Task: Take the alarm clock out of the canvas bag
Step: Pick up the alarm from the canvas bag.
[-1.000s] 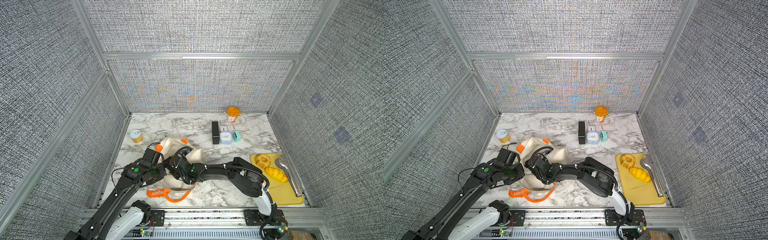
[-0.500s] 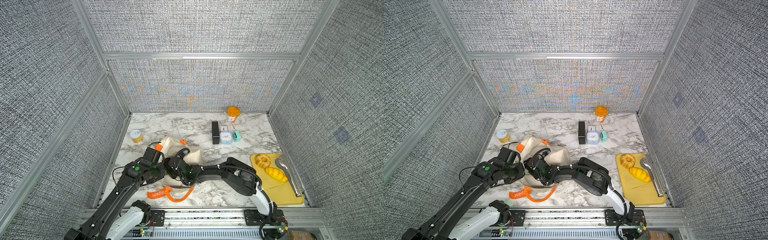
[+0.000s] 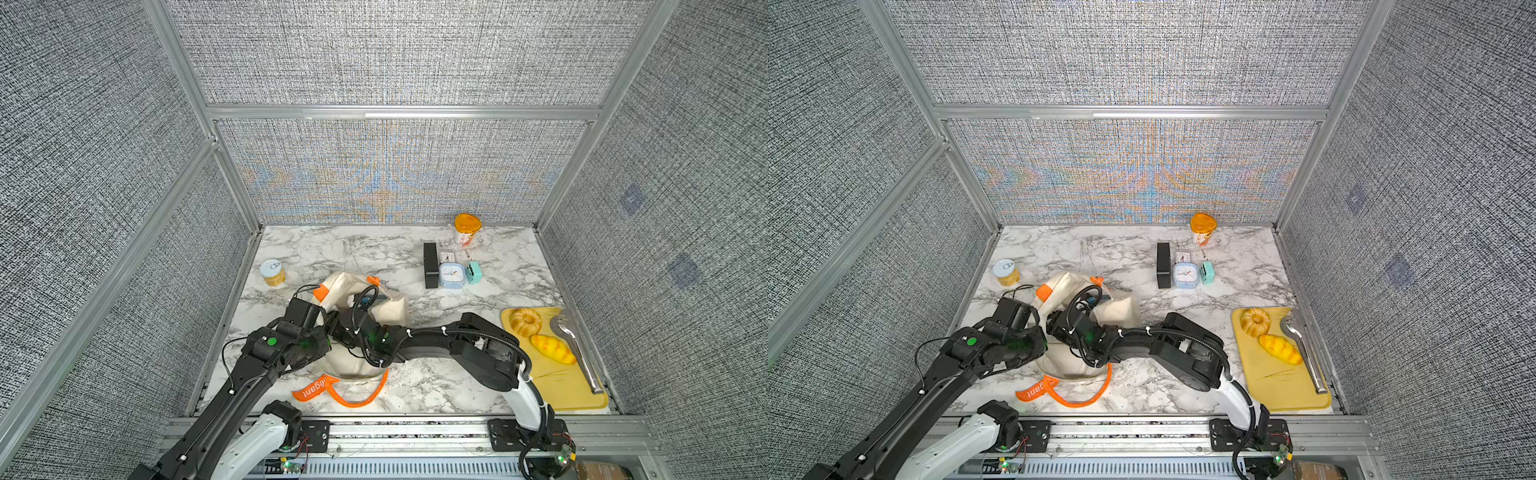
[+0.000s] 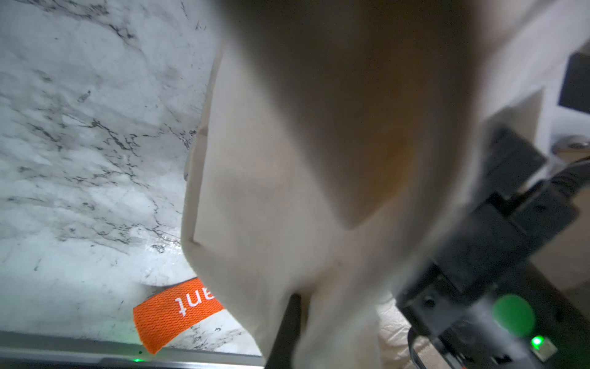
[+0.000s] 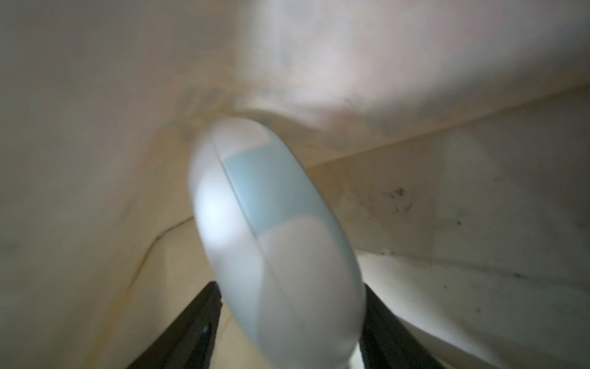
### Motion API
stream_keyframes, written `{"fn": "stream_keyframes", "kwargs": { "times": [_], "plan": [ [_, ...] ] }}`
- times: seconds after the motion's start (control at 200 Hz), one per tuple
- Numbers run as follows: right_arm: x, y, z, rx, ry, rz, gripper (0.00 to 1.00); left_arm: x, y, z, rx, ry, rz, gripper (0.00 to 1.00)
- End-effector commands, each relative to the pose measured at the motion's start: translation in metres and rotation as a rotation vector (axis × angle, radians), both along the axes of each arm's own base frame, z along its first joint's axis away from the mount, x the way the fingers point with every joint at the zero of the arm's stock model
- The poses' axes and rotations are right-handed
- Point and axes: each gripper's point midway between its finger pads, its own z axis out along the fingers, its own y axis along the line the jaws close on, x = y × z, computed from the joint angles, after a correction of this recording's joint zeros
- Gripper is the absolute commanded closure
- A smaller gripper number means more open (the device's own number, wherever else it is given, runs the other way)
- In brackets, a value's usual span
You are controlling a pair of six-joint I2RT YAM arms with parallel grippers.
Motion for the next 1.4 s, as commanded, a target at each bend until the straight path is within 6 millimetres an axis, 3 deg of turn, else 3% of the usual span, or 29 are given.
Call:
{"fn": "stream_keyframes", "kwargs": {
  "times": [0.0,0.19,0.31,0.37,0.585,0.995,1.145,1.316,1.396],
  "plan": [
    [0.016,0.0,0.028,0.066,-0.106,-0.041,0.33,-0.01,0.004,-0.004,0.023,0.047,-0.015,1.0],
    [0.022,0.0,0.033,0.047,-0.139,-0.025,0.34,-0.011,0.004,-0.003,0.025,0.048,-0.019,1.0],
    [0.023,0.0,0.013,0.013,-0.062,-0.023,0.34,-0.011,0.004,-0.002,0.023,0.044,-0.019,1.0],
    [0.022,-0.002,0.002,-0.048,-0.027,-0.013,0.31,-0.01,0.004,0.0,0.023,0.04,-0.017,1.0],
    [0.019,0.0,0.006,-0.196,-0.031,0.038,0.21,-0.012,0.005,-0.001,0.023,0.038,-0.016,1.0],
    [0.017,0.017,-0.006,-0.15,0.016,0.11,0.22,-0.01,0.007,0.003,0.037,0.032,-0.016,1.0],
    [0.018,0.018,-0.012,-0.137,0.039,0.113,0.3,-0.011,0.008,0.002,0.038,0.033,-0.014,1.0],
    [0.018,0.016,-0.013,-0.141,0.052,0.113,0.53,-0.009,0.009,0.003,0.047,0.029,-0.013,1.0],
    [0.018,0.014,-0.009,-0.149,0.051,0.112,0.57,-0.007,0.01,0.006,0.049,0.012,-0.008,1.0]
  ]
}}
